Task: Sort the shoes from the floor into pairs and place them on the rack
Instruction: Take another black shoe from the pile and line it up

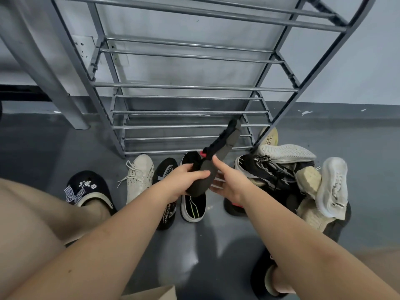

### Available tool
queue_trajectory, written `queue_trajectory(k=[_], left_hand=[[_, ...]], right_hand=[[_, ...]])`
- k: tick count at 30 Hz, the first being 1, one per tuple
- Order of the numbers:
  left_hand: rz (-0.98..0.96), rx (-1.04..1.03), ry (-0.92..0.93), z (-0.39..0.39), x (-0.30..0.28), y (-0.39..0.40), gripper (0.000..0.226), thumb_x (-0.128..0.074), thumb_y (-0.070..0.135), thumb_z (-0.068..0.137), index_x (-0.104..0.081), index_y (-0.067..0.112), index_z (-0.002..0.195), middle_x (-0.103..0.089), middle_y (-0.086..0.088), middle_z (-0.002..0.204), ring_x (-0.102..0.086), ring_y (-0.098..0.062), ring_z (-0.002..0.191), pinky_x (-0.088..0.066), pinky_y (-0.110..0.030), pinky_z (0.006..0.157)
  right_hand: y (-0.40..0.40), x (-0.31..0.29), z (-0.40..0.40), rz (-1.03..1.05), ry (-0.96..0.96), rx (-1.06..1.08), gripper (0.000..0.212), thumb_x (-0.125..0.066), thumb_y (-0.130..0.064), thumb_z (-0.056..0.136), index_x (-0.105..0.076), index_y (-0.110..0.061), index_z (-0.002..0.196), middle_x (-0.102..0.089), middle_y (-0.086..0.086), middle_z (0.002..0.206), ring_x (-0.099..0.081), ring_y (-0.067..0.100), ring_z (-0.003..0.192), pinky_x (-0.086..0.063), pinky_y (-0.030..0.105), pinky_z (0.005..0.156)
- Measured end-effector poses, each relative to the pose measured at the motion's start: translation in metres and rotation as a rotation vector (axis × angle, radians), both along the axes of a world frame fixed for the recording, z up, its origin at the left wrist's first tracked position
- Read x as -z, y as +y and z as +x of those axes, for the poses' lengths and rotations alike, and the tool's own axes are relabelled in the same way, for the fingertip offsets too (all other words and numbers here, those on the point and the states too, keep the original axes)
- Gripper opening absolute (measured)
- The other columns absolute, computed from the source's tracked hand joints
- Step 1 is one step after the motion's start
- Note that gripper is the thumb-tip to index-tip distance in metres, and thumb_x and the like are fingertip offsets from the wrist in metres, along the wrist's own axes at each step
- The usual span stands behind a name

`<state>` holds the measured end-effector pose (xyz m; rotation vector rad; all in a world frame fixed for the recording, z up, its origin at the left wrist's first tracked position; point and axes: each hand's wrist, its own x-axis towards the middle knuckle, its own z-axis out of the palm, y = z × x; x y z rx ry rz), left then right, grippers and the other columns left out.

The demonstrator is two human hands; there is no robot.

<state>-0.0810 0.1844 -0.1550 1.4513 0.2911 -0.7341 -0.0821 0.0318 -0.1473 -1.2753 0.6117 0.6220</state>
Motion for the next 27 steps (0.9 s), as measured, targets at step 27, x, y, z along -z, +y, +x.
queue_trajectory(k=[27], left_hand=[[-0.026,-0.017,0.18,-0.016,0.03,0.003,0.008,-0.063,0.02,0.089,-0.063,0.014,0.095,-0.074,-0.001,0.082,-0.071,-0.011,0.07,-0.057,-0.025,0.057]], right_hand=[[-0.031,0.027,-0.016,0.028,0.09,-0.015,0.03,-0.054,-0.028,0.096,-0.061,-0.01,0.118,-0.069,0.003,0.093,-0.065,0.018,0.086,-0.052,0.028,0.063]])
